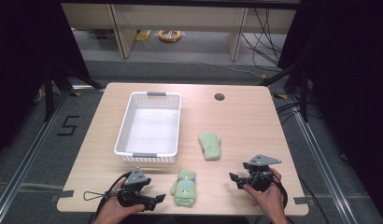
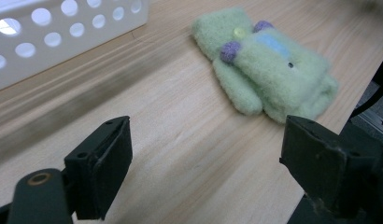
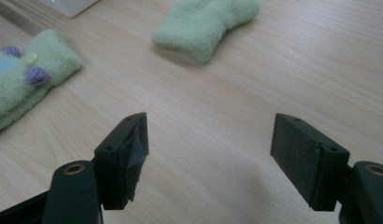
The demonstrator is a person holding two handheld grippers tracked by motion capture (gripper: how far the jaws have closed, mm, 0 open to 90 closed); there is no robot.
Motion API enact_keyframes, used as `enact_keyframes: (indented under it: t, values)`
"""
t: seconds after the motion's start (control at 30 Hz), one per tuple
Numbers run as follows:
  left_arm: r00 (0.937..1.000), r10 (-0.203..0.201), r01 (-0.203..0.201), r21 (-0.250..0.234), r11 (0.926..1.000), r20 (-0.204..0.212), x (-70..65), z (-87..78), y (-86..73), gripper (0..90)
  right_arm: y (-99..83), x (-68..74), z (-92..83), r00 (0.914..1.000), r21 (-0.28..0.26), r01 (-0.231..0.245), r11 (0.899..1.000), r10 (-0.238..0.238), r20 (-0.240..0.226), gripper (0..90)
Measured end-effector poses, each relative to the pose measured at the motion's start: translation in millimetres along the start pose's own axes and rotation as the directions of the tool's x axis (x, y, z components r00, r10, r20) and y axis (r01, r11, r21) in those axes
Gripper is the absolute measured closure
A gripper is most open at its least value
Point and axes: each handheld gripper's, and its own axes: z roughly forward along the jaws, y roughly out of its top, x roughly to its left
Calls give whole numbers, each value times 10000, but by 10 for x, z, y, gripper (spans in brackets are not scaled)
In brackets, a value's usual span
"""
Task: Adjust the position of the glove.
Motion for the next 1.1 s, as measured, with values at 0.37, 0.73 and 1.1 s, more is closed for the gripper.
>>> enact_keyframes:
  t: [0.37,0.73,1.1]
  values:
    - [9999,-152,152,-128,9998,-1,-6,6,2,161,67,-31,37,9991,-184,-389,9991,393,183,358]
    - [10000,-36,36,-56,10000,13,-4,0,5,161,361,-35,184,9982,-508,-532,9973,545,237,456]
    - [10000,-87,87,-110,9999,19,-2,-4,4,161,683,6,572,9979,-196,-273,9994,284,589,514]
